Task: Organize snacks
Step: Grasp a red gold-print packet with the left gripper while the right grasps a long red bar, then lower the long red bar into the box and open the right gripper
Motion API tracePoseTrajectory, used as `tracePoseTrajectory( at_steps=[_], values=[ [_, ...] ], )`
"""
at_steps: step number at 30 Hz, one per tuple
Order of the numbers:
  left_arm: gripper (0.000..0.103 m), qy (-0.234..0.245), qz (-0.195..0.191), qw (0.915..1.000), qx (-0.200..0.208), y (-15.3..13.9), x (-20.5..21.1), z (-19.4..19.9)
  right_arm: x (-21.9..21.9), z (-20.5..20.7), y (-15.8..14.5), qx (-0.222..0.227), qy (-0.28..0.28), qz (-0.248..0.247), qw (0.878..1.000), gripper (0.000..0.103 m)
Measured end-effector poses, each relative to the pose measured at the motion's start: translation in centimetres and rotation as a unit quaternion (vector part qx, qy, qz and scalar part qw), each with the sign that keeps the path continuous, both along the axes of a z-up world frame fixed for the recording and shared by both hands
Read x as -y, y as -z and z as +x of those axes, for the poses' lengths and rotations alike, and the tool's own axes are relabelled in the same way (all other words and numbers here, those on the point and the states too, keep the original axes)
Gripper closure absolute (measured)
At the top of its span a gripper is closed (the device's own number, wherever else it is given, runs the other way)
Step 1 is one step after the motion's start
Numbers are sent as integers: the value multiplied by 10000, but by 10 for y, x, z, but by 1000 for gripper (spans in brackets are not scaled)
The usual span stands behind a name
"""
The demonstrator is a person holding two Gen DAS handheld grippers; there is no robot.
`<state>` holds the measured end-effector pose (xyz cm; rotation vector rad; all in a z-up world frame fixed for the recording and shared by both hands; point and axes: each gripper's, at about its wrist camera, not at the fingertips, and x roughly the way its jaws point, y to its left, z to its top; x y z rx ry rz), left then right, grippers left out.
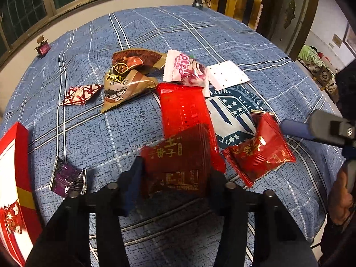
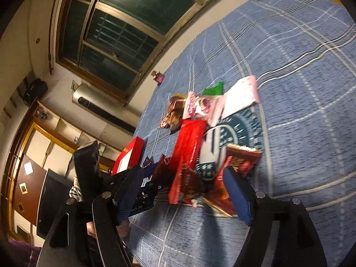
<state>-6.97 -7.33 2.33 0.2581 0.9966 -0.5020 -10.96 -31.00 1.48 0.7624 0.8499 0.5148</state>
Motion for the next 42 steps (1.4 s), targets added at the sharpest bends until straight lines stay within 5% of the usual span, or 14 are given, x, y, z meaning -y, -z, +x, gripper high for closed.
tracePoseTrajectory(
  at_steps=[3,6,8,10,11,14,22,42],
  values=[
    [80,32,-55,10000,36,0,-6,-3,-17,8,5,-157,-89,-116,9998,26],
    [84,22,-240,9997,-29,0,-17,0,-37,13,10,-259,-161,-312,9990,28],
    [84,-27,-365,9993,-64,-2,-23,1,-49,15,12,-302,-219,-577,9976,37],
    [84,-77,-421,9991,-45,-3,-27,0,-59,17,15,-432,-251,-969,9940,65],
    [84,-95,-451,9989,-34,-3,-28,-1,-60,17,17,-448,-235,-1095,9927,70],
    [84,-113,-462,9988,95,-8,-33,-4,-59,17,18,-559,-124,-1055,9928,75],
    [84,-442,-246,9953,823,-41,-47,-28,-57,-1,5,-363,-158,-690,9968,76],
    [84,-1261,-128,9786,1621,-88,-109,-73,-104,-28,-42,108,-491,-676,9964,76]
  ],
)
